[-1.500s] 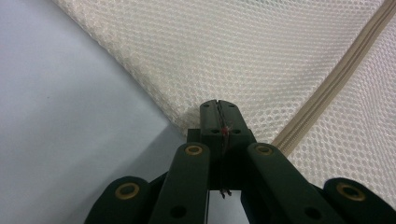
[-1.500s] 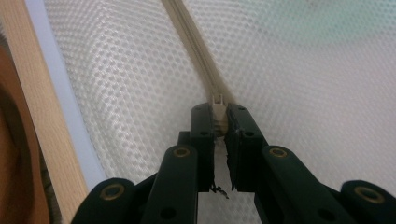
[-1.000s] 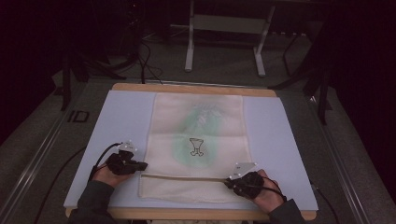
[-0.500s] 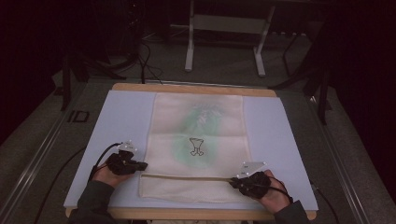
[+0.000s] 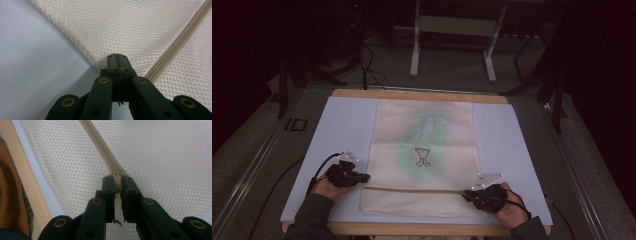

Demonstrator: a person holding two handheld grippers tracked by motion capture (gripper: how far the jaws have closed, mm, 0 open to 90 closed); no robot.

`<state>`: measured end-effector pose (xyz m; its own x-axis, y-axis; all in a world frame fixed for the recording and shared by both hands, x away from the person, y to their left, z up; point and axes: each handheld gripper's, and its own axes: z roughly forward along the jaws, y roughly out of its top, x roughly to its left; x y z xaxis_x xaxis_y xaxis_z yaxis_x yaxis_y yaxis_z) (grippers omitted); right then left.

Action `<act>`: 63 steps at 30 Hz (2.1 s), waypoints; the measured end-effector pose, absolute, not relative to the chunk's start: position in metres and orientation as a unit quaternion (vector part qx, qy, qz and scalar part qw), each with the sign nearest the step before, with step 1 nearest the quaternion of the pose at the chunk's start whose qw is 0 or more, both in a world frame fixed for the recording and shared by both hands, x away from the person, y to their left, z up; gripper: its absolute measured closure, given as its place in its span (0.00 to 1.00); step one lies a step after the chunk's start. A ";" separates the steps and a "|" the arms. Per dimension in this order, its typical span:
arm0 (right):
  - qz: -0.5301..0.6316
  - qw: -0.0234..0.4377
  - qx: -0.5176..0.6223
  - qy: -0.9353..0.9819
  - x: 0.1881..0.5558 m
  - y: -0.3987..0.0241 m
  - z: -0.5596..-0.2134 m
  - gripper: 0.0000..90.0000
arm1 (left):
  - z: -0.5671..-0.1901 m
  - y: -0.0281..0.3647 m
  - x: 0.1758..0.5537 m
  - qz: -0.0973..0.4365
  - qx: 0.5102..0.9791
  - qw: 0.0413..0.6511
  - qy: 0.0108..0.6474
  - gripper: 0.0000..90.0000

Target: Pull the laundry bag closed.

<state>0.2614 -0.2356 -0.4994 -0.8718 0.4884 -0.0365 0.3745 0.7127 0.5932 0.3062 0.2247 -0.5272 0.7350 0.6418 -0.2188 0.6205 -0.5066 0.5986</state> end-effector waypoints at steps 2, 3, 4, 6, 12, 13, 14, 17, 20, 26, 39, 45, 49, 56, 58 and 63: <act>0.296 0.096 0.237 0.920 0.262 -0.238 -0.499 0.92 | -0.527 0.224 0.306 0.016 0.868 0.337 0.363 1.00; 0.296 0.095 0.236 0.921 0.262 -0.239 -0.499 0.92 | -0.527 0.224 0.306 0.016 0.868 0.337 0.363 1.00; 0.297 0.095 0.237 0.920 0.262 -0.240 -0.498 0.92 | -0.527 0.224 0.306 0.016 0.868 0.337 0.363 1.00; 0.297 0.095 0.241 0.919 0.263 -0.243 -0.498 0.92 | -0.527 0.225 0.306 0.015 0.868 0.337 0.364 1.00; 0.293 0.094 0.242 0.920 0.264 -0.249 -0.496 0.92 | -0.527 0.224 0.306 0.016 0.868 0.336 0.364 1.00; 0.293 0.093 0.244 0.920 0.264 -0.250 -0.496 0.92 | -0.527 0.224 0.306 0.016 0.868 0.337 0.364 1.00; 0.295 0.093 0.246 0.919 0.264 -0.253 -0.495 0.92 | -0.527 0.224 0.306 0.015 0.868 0.337 0.364 1.00; 0.292 0.094 0.246 0.919 0.264 -0.255 -0.494 0.92 | -0.527 0.224 0.306 0.015 0.868 0.337 0.364 1.00; 0.289 0.094 0.248 0.920 0.264 -0.256 -0.494 0.92 | -0.527 0.224 0.306 0.015 0.868 0.336 0.364 1.00; 0.289 0.092 0.260 0.917 0.265 -0.268 -0.493 0.92 | -0.527 0.224 0.306 0.016 0.868 0.336 0.364 1.00; 0.275 0.089 0.287 0.913 0.268 -0.287 -0.493 0.92 | -0.527 0.224 0.306 0.018 0.870 0.333 0.363 1.00; 0.279 0.084 0.285 0.913 0.269 -0.291 -0.496 0.91 | -0.527 0.224 0.306 0.017 0.869 0.335 0.363 1.00; 0.286 0.084 0.287 0.910 0.269 -0.290 -0.495 0.86 | -0.527 0.224 0.306 0.016 0.867 0.338 0.366 1.00; 0.318 0.096 0.304 0.893 0.270 -0.299 -0.490 0.76 | -0.528 0.225 0.306 0.012 0.865 0.344 0.366 0.99; 0.319 0.095 0.304 0.892 0.270 -0.297 -0.491 0.73 | -0.527 0.224 0.306 0.014 0.865 0.344 0.364 0.98; 0.332 0.106 0.309 0.885 0.274 -0.295 -0.493 0.68 | -0.525 0.218 0.305 0.025 0.871 0.338 0.356 0.97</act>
